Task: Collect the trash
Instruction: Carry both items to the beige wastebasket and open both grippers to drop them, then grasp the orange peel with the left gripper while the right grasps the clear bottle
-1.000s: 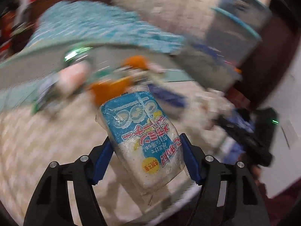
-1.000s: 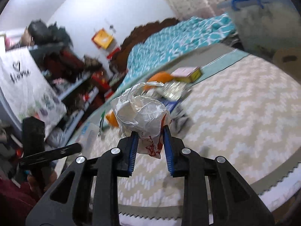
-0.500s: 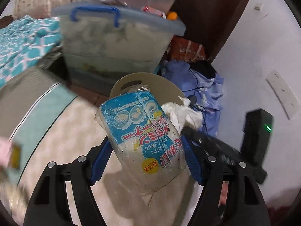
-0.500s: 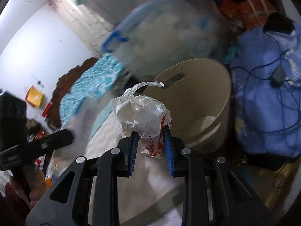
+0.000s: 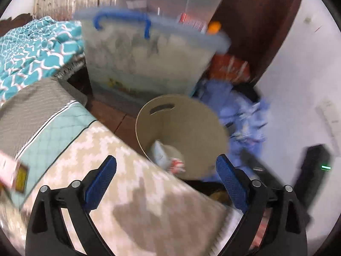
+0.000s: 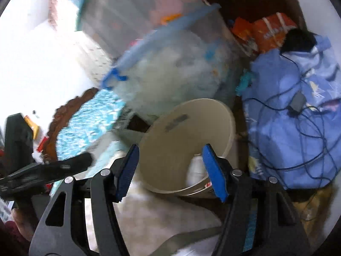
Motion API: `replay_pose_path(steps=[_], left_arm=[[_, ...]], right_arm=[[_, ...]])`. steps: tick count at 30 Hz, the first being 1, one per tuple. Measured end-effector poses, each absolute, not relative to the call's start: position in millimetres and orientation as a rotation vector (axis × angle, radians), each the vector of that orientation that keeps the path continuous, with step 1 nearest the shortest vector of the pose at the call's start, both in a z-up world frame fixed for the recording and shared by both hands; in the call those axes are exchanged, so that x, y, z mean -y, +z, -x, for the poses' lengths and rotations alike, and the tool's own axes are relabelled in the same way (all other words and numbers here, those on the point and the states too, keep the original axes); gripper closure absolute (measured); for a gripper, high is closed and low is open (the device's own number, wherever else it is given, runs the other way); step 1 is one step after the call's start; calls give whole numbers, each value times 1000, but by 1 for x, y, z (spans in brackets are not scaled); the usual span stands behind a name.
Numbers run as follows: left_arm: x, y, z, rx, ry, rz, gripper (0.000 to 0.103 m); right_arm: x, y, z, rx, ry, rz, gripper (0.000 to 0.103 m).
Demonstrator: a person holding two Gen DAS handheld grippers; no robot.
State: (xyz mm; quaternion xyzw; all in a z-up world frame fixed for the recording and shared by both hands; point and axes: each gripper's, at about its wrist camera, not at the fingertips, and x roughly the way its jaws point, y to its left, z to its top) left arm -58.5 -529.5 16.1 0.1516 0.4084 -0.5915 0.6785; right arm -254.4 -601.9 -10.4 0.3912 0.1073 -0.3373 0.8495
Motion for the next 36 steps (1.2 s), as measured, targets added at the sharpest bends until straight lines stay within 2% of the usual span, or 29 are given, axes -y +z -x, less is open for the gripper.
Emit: replay_pose_path(steps=[6, 11, 14, 16, 17, 23, 25, 27, 32, 35, 36], left_arm=[[373, 28, 53, -937, -1344, -255, 14], [258, 13, 17, -1000, -1098, -190, 19], [183, 9, -20, -1047, -945, 19, 20], [142, 4, -38, -1061, -865, 146, 28], [127, 3, -46, -1062, -840, 189, 29], [98, -18, -73, -1049, -813, 275, 29], [107, -25, -81, -1051, -805, 290, 22], [110, -32, -85, -1047, -788, 289, 14], [115, -37, -82, -1057, -842, 280, 12], [113, -40, -86, -1036, -817, 270, 10], [115, -42, -90, -1043, -797, 275, 10]], right_arm=[[540, -3, 156, -405, -303, -780, 63], [476, 7, 77, -528, -99, -704, 62], [431, 24, 37, -570, -10, -594, 60], [396, 34, 4, -603, 78, -497, 59], [382, 36, -11, -616, 119, -464, 59], [337, 18, -104, -809, 227, -473, 61], [329, 12, -122, -851, 213, -485, 60], [339, 4, -123, -869, 206, -552, 59], [335, 3, -108, -951, 460, -798, 59], [342, 15, -108, -911, 321, -736, 55], [343, 19, -113, -906, 263, -704, 50]])
